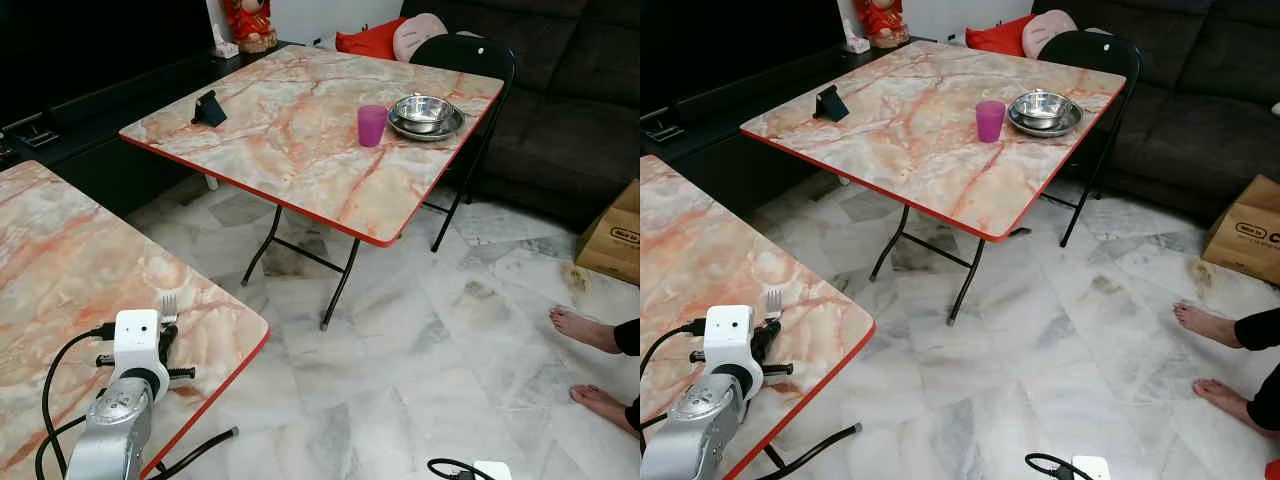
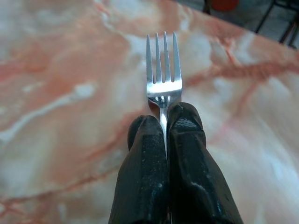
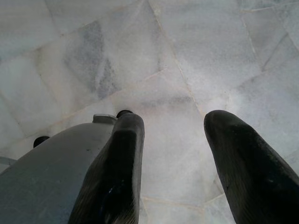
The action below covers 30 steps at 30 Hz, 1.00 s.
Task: Setting the table
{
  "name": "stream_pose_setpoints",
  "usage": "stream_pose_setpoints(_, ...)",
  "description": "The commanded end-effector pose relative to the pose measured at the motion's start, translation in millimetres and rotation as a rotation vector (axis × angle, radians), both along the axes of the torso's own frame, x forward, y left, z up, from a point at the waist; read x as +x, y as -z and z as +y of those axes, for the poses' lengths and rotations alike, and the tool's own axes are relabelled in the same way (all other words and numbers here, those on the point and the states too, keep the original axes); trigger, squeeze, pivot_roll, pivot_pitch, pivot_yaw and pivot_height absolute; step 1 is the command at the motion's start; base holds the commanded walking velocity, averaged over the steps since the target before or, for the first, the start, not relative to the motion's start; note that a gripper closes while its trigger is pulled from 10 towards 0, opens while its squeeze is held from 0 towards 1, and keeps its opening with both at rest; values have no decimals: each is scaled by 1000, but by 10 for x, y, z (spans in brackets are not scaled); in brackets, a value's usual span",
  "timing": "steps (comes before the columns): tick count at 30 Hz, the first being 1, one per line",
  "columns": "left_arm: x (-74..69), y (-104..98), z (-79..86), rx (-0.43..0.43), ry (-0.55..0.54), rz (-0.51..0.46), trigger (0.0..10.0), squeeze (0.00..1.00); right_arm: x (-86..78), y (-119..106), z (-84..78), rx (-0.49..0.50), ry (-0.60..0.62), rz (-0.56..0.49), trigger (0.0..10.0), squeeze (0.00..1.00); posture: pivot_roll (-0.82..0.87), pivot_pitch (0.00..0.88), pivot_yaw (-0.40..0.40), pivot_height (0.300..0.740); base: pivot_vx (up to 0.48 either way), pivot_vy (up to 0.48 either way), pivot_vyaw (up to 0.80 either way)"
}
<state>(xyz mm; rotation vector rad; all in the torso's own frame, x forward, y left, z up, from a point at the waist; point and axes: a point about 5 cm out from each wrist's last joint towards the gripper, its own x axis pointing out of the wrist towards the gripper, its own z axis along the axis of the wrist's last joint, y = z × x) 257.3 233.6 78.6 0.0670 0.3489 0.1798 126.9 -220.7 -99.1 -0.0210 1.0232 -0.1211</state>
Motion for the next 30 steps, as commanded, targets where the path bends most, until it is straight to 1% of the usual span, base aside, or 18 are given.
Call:
stream_pose_setpoints(1, 48, -188, 37, -14, -45, -117, 0, 0, -3, -1, -9, -3, -5, 2, 10000, 0, 21, 0, 17, 732, 0, 0, 0)
stream_pose_setpoints(2, 52, -213, 36, -18, -48, -137, 0, 0, -3, -1, -10, -3, -4, 2, 10000, 0, 21, 0, 17, 732, 0, 0, 0)
stream_pose_setpoints(3, 59, -298, 27, -26, -57, -199, 3529, 0, -3, -1, -10, -3, -6, 2, 10000, 0, 22, 0, 16, 732, 0, 0, 0)
stream_pose_setpoints(4, 57, -367, 27, -24, -73, -248, 9216, 0, -2, -1, -9, -3, -5, 2, 10000, 0, 22, 0, 16, 732, 0, 0, 0)
stream_pose_setpoints(5, 55, -392, 35, -13, -85, -265, 10000, 0, -2, -1, -9, -3, -5, 2, 10000, 0, 22, 0, 16, 732, 0, 0, 0)
stream_pose_setpoints(7, 49, -443, 48, -11, -106, -306, 10000, 0, -1, -2, -9, -3, -6, 1, 10000, 0, 21, 0, 16, 732, 0, 0, 0)
stream_pose_setpoints(9, 45, -465, 52, -12, -113, -325, 10000, 0, 0, -2, -10, -2, -6, 1, 10000, 0, 20, 0, 15, 732, 0, 0, 0)
stream_pose_setpoints(10, 33, -511, 44, 4, -118, -365, 10000, 0, 0, -3, -11, -2, -6, 0, 10000, 0, 22, 0, 16, 732, 0, 0, 0)
stream_pose_setpoints(12, 27, -526, 35, 8, -118, -382, 10000, 0, -1, -3, -11, -2, -5, 0, 10000, 0, 24, 0, 17, 732, 0, 0, 0)
stream_pose_setpoints(14, 11, -589, -23, 41, -80, -436, 10000, 0, 0, -3, -11, -2, -2, -3, 10000, 0, 24, 0, 17, 732, 0, 0, 0)
stream_pose_setpoints(17, 3, -608, -45, 66, -61, -446, 10000, 0, 0, -4, -11, -1, -1, -4, 10000, 0, 24, 0, 17, 732, 0, 0, 0)
stream_pose_setpoints(19, -11, -627, -96, 100, -18, -457, 10000, 0, 2, -5, -16, -1, 1, -5, 10000, 0, 20, 0, 15, 732, 0, 0, 0)
stream_pose_setpoints(22, -22, -636, -128, 116, 15, -466, 10000, 0, 1, -6, -21, -3, 1, -5, 10000, 0, 22, 0, 13, 732, 0, 0, 0)
stream_pose_setpoints(30, -13, -637, -136, 121, 19, -477, 10000, 0, -7, -4, -18, -4, -8, -3, 10000, 0, 20, 0, 14, 732, 0, 0, 0)
